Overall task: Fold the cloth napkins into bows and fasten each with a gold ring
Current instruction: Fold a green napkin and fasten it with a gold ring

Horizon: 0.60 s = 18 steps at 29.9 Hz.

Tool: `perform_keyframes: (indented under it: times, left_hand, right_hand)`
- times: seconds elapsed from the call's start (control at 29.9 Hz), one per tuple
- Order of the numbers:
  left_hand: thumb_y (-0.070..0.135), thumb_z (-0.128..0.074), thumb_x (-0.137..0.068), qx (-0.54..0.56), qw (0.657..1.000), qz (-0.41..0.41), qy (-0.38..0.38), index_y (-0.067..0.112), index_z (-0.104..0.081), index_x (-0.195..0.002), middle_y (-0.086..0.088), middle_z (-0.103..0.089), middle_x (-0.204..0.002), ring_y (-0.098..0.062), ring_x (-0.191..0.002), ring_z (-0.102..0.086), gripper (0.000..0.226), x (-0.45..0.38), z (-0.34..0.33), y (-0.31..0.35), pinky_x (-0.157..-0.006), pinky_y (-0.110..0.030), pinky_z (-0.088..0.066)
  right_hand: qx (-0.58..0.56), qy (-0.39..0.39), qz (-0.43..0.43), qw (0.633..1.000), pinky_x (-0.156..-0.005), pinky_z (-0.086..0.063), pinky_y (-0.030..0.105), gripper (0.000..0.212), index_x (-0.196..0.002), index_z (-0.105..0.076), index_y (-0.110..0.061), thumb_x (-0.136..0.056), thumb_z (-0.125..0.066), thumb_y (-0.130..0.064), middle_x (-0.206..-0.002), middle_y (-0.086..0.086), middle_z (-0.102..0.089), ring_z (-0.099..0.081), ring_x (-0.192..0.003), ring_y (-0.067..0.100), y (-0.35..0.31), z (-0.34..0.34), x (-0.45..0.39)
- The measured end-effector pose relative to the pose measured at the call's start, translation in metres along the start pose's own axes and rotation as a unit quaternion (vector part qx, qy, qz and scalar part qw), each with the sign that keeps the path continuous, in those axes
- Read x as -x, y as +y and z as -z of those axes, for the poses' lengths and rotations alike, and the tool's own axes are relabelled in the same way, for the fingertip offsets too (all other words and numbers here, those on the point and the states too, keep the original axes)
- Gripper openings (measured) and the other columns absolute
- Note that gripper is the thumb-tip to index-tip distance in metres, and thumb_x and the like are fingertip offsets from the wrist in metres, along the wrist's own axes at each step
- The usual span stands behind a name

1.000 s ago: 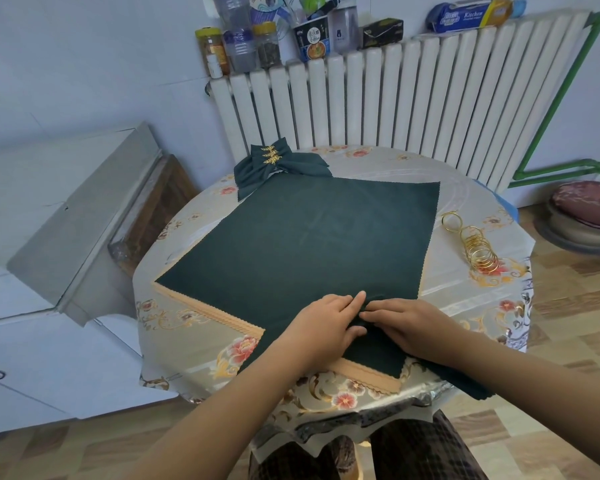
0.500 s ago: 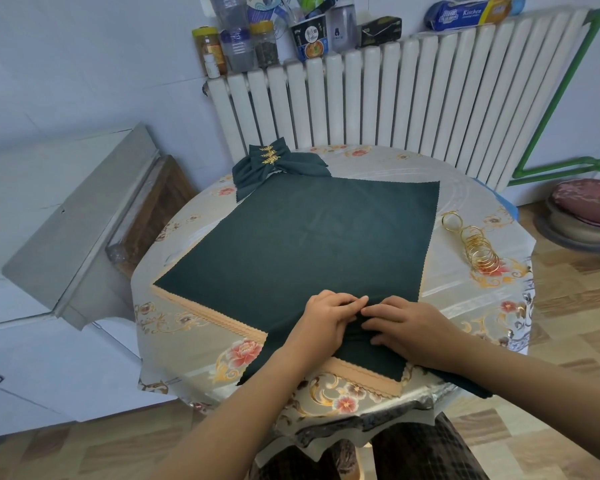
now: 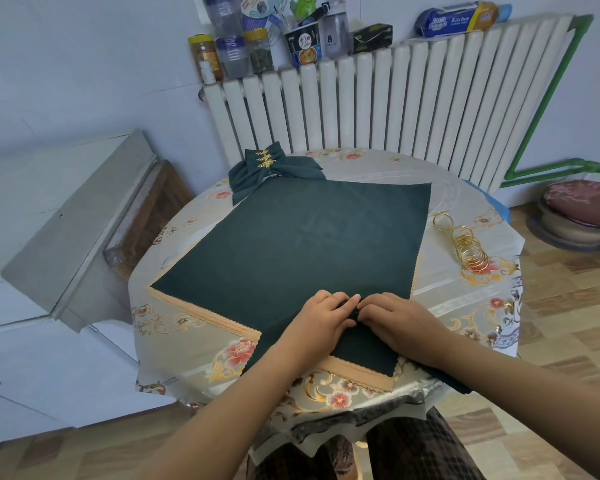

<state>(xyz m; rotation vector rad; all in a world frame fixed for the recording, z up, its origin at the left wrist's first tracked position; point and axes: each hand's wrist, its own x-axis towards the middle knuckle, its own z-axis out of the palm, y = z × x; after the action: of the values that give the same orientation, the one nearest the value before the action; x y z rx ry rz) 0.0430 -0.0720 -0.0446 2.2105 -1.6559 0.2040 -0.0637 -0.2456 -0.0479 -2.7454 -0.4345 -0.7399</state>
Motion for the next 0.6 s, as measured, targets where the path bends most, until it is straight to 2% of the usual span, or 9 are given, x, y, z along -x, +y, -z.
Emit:
perform_keyframes:
  times: [0.1,0.23,0.33,0.4,0.47,0.5,0.6]
  left_hand:
    - [0.028,-0.038,-0.092,-0.006,1.000,0.015,0.023,0.010,-0.061,-0.124,-0.006,-0.063,-0.098,-0.022,-0.081,-0.053,0.043,-0.004,-0.001,0.002,-0.075,-0.034,-0.051]
    - [0.030,-0.038,-0.091,0.022,0.997,0.050,0.054,0.009,-0.063,-0.122,-0.007,-0.063,-0.091,-0.023,-0.081,-0.053,0.045,-0.008,-0.001,0.009,-0.075,-0.033,-0.049]
    - [0.027,-0.045,-0.091,0.020,0.996,0.062,0.057,0.007,-0.064,-0.119,-0.009,-0.064,-0.090,-0.026,-0.082,-0.055,0.040,-0.011,-0.001,0.008,-0.076,-0.035,-0.048]
    - [0.028,-0.045,-0.089,0.010,0.996,0.062,0.070,0.006,-0.067,-0.114,-0.008,-0.064,-0.085,-0.027,-0.078,-0.056,0.039,-0.015,-0.003,0.009,-0.072,-0.035,-0.049]
    - [0.029,-0.043,-0.088,0.001,0.994,0.064,0.087,0.006,-0.069,-0.110,-0.007,-0.064,-0.081,-0.026,-0.073,-0.057,0.041,-0.021,-0.005,0.008,-0.069,-0.034,-0.049]
    - [0.028,-0.045,-0.088,-0.002,0.993,0.069,0.097,0.006,-0.070,-0.109,-0.006,-0.064,-0.079,-0.026,-0.072,-0.057,0.039,-0.026,-0.008,0.007,-0.069,-0.034,-0.049]
    - [0.019,-0.055,-0.086,-0.001,0.990,0.099,0.102,0.005,-0.069,-0.111,-0.007,-0.063,-0.081,-0.027,-0.074,-0.056,0.032,-0.039,-0.014,0.006,-0.069,-0.037,-0.049]
  right_hand:
    - [-0.032,0.013,-0.063,0.997,-0.060,-0.053,0.026,0.020,-0.106,-0.051,-0.021,-0.088,-0.046,-0.028,-0.101,0.000,-0.058,-0.059,-0.081,0.014,-0.003,-0.001,0.002]
    - [-0.030,0.032,-0.113,0.993,-0.064,-0.053,0.024,0.015,-0.098,-0.061,-0.017,-0.083,-0.064,-0.021,-0.100,-0.001,-0.060,-0.061,-0.083,0.015,-0.006,0.001,0.006]
    - [-0.039,0.049,-0.164,0.985,-0.067,-0.048,0.018,0.022,-0.098,-0.064,-0.019,-0.087,-0.053,-0.036,-0.097,-0.006,-0.061,-0.057,-0.086,0.007,-0.009,0.008,0.008]
    - [-0.044,0.070,-0.196,0.977,-0.069,-0.048,0.021,0.028,-0.097,-0.065,-0.018,-0.089,-0.048,-0.038,-0.094,-0.005,-0.063,-0.058,-0.085,0.009,-0.004,0.016,0.011]
    - [-0.016,0.116,-0.238,0.964,-0.073,-0.047,0.026,0.019,-0.096,-0.065,-0.014,-0.088,-0.058,-0.030,-0.091,-0.001,-0.064,-0.060,-0.085,0.016,0.007,0.024,0.012]
    - [0.008,0.142,-0.271,0.952,-0.076,-0.046,0.029,0.016,-0.098,-0.065,-0.012,-0.086,-0.064,-0.024,-0.093,0.001,-0.065,-0.060,-0.086,0.019,0.016,0.028,0.013]
    - [0.081,0.179,-0.392,0.899,-0.083,-0.045,0.041,0.032,-0.105,-0.063,-0.006,-0.078,-0.072,-0.019,-0.103,0.012,-0.063,-0.057,-0.096,0.032,0.045,0.040,0.016]
